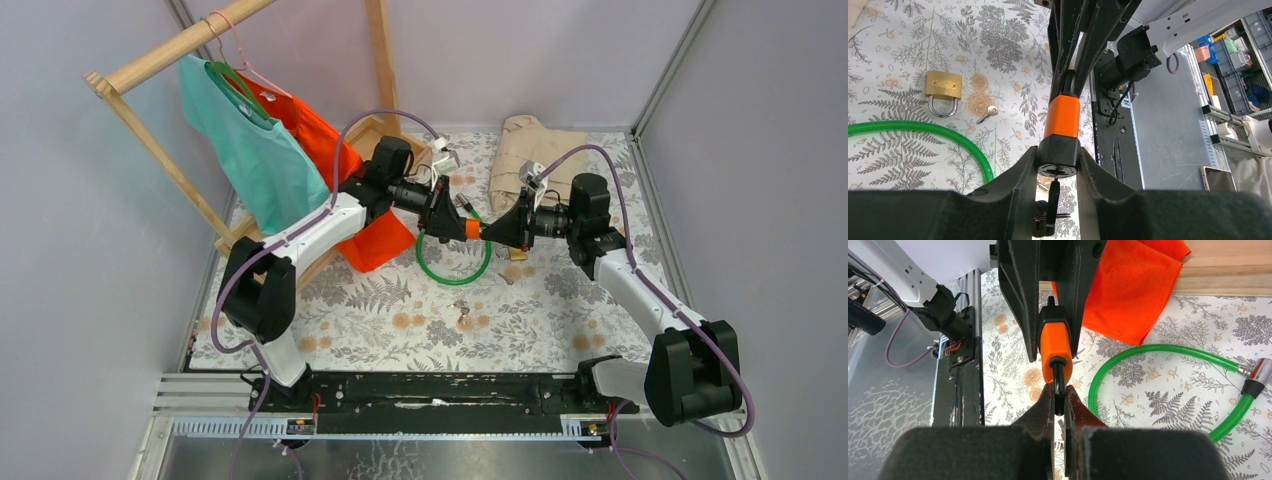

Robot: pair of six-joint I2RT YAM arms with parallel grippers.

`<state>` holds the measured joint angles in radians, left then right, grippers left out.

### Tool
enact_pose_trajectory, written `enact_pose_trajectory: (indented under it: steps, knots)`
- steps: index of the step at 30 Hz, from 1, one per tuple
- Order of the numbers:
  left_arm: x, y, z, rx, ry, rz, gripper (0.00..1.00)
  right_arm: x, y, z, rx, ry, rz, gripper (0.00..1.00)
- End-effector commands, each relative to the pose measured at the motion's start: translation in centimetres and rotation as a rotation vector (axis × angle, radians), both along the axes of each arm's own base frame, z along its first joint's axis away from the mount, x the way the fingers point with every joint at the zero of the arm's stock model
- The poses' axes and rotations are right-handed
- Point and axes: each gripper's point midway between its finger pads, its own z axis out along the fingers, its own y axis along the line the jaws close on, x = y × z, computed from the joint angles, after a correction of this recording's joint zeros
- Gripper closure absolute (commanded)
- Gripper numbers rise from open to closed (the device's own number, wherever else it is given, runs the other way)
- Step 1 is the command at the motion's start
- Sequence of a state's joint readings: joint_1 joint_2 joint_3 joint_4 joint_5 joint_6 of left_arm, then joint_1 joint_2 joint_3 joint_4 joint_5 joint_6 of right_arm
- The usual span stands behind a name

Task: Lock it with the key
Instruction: Lock the lock, then place the lock at the center of the board.

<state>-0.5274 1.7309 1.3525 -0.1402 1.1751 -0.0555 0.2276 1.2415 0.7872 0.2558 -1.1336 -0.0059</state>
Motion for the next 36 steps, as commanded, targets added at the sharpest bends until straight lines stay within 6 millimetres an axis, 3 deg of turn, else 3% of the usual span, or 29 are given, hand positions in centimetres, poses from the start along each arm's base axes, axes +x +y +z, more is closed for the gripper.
enact_pose_trajectory:
  steps: [1, 15, 22, 25, 32, 34, 36]
  knots:
    - [-2.9, -5.2, 4.7, -0.125, -0.215, -0.138, 1.00, -4.0, 3.9, 0.6, 0.033, -0.054, 0.222, 1.00]
    - [-3.2, -2.1, 2.4, -0.019, -0.325, -0.110, 1.00, -2.2, 0.8, 0.7, -0.101, -0.112, 0.159, 1.00]
    - [-3.0, -1.8, 2.0, -0.001, -0.349, -0.106, 1.00, -2.4, 0.8, 0.6, -0.112, -0.078, 0.182, 0.52]
    - [-2.9, -1.9, 1.9, 0.003, -0.349, -0.103, 1.00, -2.6, 0.8, 0.5, -0.112, -0.076, 0.188, 0.43]
    - [-2.6, -2.1, 1.7, 0.009, -0.346, -0.099, 1.00, -2.9, 1.0, 0.1, -0.097, -0.046, 0.213, 0.41]
    - [-2.5, -2.2, 1.7, 0.011, -0.343, -0.099, 1.00, -2.9, 1.0, 0.0, -0.095, -0.042, 0.216, 0.48]
    - [-2.5, -2.2, 1.6, 0.013, -0.341, -0.098, 1.00, -2.9, 1.0, 0.0, -0.096, -0.041, 0.217, 0.63]
